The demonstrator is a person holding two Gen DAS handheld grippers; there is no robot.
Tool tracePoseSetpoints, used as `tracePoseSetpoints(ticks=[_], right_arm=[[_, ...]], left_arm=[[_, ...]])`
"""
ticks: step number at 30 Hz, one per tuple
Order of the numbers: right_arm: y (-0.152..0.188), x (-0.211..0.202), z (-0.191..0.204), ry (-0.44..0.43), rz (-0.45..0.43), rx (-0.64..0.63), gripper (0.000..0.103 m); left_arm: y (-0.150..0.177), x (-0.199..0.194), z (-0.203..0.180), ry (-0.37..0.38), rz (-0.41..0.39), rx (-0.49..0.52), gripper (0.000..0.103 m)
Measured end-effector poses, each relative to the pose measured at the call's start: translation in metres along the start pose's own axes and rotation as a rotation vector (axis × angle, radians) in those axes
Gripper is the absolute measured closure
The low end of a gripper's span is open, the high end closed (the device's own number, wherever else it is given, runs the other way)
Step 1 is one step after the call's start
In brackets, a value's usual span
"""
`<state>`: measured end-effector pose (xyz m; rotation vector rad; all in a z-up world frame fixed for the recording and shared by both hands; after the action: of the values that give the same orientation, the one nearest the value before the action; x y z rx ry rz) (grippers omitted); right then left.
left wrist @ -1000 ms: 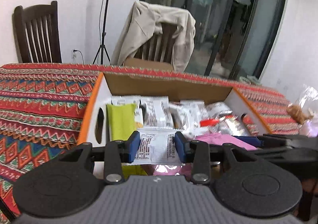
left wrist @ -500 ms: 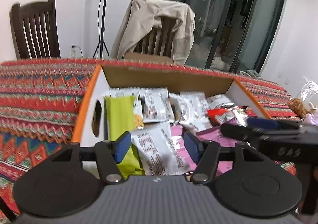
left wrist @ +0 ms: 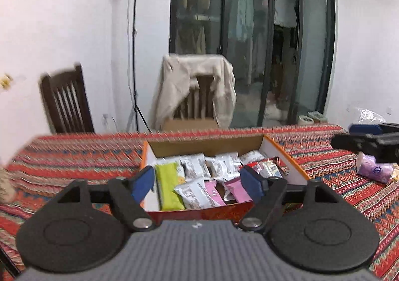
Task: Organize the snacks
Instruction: 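Withdraw both open tools from the box toward the remaining snacks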
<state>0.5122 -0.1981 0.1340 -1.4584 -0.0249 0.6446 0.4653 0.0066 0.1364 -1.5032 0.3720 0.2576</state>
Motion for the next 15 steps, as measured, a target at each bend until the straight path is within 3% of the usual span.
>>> tracePoseSetpoints(ticks=[7, 15], right_arm=[[0.046, -0.095, 0.018, 0.026, -0.048, -0.088, 0.000], [0.146, -0.168, 0.031, 0.050, 0.022, -0.083, 0.000]], left_arm=[[0.033, -0.083, -0.017, -0.004, -0.079, -0.007, 0.015], [0.119, -0.126, -0.038, -0.060, -0.024, -0.035, 0.005]])
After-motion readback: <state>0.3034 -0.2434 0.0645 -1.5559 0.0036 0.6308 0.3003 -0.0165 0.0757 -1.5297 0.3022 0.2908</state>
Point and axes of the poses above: each gripper's, at about its wrist camera, not at the fingertips, and x roughly the way its jaws point, z to its left, y to its underside, the point moved 10 cm from there along x, roughly the way its jaws point, and after that the axes turned 4 degrees about -y, right-handed, at the moved point
